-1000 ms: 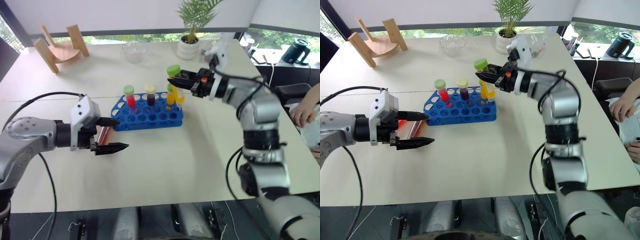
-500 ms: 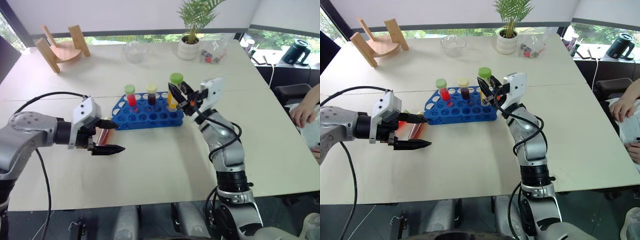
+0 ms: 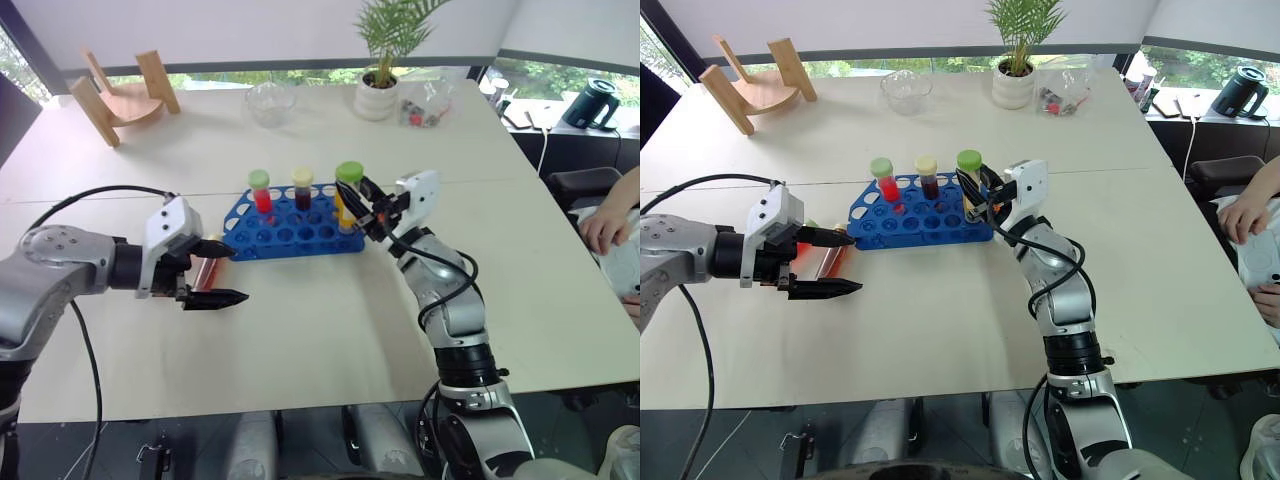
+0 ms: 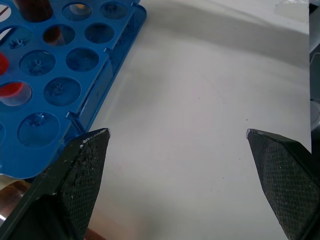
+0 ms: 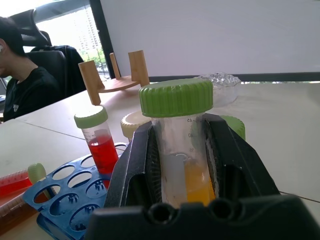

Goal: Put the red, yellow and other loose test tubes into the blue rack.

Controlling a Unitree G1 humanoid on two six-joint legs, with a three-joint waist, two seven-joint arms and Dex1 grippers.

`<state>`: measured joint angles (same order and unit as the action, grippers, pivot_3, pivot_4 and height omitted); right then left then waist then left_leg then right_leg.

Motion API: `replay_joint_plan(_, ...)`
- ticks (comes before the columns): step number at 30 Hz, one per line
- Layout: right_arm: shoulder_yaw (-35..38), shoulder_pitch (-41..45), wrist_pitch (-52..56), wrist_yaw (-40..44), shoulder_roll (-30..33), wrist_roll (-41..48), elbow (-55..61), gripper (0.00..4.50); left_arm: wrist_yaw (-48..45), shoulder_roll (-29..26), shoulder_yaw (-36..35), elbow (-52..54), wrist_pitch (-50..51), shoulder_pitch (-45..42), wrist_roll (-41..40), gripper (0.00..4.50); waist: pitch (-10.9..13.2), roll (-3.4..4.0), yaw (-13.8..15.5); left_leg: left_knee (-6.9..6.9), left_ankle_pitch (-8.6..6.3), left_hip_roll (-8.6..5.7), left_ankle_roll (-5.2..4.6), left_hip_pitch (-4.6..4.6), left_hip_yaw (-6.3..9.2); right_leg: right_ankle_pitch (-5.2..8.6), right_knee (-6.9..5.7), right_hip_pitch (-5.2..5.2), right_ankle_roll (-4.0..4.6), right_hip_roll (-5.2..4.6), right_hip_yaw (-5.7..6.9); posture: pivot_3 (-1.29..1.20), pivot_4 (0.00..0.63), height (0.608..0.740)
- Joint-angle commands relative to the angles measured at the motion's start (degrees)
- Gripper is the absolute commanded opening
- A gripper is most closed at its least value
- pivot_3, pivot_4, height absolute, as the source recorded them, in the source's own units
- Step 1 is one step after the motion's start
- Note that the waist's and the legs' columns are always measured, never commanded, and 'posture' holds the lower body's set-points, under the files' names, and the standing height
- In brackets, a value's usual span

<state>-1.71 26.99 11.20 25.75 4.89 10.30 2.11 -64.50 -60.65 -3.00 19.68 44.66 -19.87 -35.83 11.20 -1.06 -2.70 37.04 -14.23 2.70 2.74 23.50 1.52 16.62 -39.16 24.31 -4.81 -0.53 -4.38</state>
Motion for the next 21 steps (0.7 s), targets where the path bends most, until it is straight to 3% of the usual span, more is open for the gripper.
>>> replay_joint_plan(1,-1.2,-1.7,-1.02,0.33,0.55,-0.06,0.95,0.78,0.3,0.18,-1.15,0.34,-0.57,0.35,0.2,4.5,0.0,0.0,0.03,0.0,0.0,0.0,0.0,0.0,0.0,0.0,0.0,0.0,0.0,0.0,0.0,0.0,0.15,0.74)
replay_joint_plan(21,-2.72,-3.36,-7.93,-1.88,1.32,-2.33,-2.14,0.78,0.37,2.43,0.46,-0.76,-1.03,-1.13,1.88,4.5,-0.02,-0.03,0.08,0.04,0.0,0.0,0.0,-0.04,0.01,0.0,-0.01,-0.08,0.0,0.0,0.0,0.0,0.15,0.74)
